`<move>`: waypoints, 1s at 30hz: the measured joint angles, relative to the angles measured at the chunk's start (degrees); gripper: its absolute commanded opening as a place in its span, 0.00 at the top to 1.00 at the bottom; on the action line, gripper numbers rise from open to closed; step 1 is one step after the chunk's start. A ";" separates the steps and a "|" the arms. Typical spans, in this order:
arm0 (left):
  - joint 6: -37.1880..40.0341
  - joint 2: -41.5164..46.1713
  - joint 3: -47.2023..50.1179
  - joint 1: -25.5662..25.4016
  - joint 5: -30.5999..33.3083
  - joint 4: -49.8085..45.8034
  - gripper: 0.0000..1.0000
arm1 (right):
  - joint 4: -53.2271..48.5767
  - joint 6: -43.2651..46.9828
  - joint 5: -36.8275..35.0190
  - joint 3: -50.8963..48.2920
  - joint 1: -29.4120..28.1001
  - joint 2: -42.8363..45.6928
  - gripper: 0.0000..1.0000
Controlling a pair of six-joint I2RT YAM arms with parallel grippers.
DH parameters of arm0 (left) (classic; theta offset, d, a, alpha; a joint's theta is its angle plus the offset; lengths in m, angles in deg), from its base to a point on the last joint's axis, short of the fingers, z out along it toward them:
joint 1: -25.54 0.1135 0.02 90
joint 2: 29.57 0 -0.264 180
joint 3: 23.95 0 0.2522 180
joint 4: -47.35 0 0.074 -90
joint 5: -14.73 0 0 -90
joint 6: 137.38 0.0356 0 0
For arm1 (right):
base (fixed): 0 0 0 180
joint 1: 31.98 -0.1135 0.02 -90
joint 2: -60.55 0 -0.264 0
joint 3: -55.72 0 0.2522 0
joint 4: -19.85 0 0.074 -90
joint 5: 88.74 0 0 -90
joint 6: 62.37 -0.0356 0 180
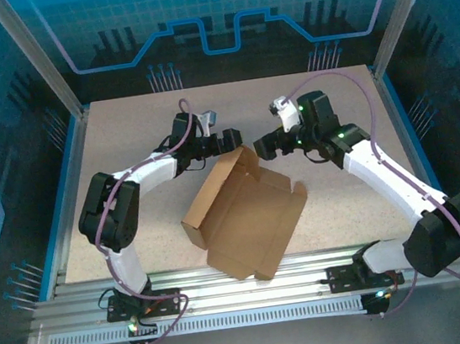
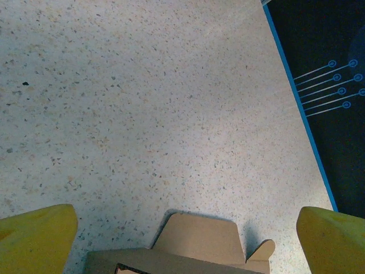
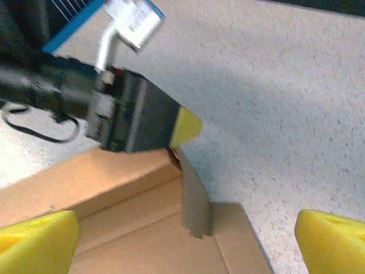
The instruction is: Fold the paper box
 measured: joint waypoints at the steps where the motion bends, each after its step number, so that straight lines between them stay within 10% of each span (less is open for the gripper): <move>1: 0.02 -0.02 -0.02 0.04 -0.13 0.02 0.01 | 0.70 0.37 -0.15 -1.44 0.46 -0.39 0.06; 7: 0.02 -0.50 -0.37 0.15 -0.76 0.11 0.01 | 9.86 -0.66 0.48 -11.69 5.97 -3.80 0.29; 30: 2.64 -5.44 -6.51 0.35 -9.49 -3.30 0.01 | 20.22 6.38 3.04 -11.58 -2.80 -14.95 0.40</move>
